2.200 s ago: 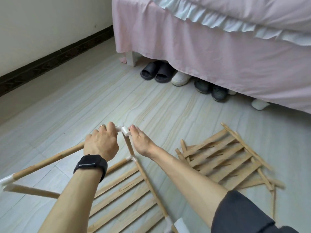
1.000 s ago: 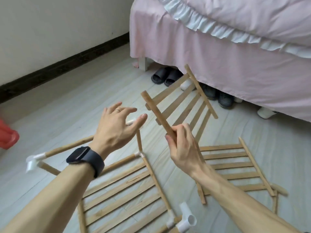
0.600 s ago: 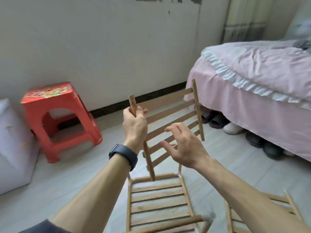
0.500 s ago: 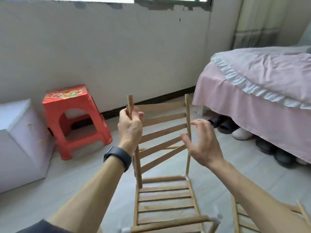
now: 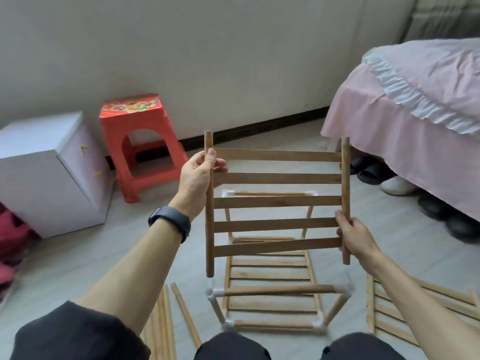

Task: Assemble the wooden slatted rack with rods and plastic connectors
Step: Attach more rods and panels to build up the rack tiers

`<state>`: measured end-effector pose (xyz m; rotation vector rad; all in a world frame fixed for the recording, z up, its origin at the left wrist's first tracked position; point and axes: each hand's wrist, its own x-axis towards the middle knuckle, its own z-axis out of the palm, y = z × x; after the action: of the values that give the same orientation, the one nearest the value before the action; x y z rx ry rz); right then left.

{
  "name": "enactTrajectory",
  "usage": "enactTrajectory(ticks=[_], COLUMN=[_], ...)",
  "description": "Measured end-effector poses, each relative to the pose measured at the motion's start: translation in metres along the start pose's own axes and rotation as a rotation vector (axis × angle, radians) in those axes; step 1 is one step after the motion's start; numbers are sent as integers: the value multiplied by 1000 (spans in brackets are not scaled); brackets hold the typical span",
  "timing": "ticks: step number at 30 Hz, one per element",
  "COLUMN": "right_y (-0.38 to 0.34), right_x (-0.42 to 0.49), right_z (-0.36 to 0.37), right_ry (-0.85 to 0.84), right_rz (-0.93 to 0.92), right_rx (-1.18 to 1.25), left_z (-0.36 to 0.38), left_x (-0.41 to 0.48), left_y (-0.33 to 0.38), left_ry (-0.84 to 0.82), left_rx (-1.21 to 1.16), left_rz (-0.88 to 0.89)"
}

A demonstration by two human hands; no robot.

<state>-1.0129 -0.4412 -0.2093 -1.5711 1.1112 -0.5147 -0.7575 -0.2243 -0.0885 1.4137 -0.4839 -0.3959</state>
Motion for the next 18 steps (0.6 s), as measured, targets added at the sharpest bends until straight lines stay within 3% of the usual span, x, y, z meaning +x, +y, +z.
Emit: enactTrajectory(ticks=[4, 6, 10, 14, 18], right_y=[18, 23, 30, 35, 47], right_x=[-5, -5, -3, -4, 2], right_z=[5, 6, 13, 24, 31], right_ry=[164, 200, 168, 134, 97], right_rz=[-42, -55, -114, -132, -121], right_rx=[38, 4, -64, -131, -157], left_z=[5, 3, -17, -43, -48], left_x=[2, -2, -30, -62, -79], left_y=[-12, -23, -80, -140, -160], left_ry=[-26, -53, -88, -33, 5], left_rx=[-9, 119, 355, 288, 225], left_rz=[-56, -56, -195, -501, -556])
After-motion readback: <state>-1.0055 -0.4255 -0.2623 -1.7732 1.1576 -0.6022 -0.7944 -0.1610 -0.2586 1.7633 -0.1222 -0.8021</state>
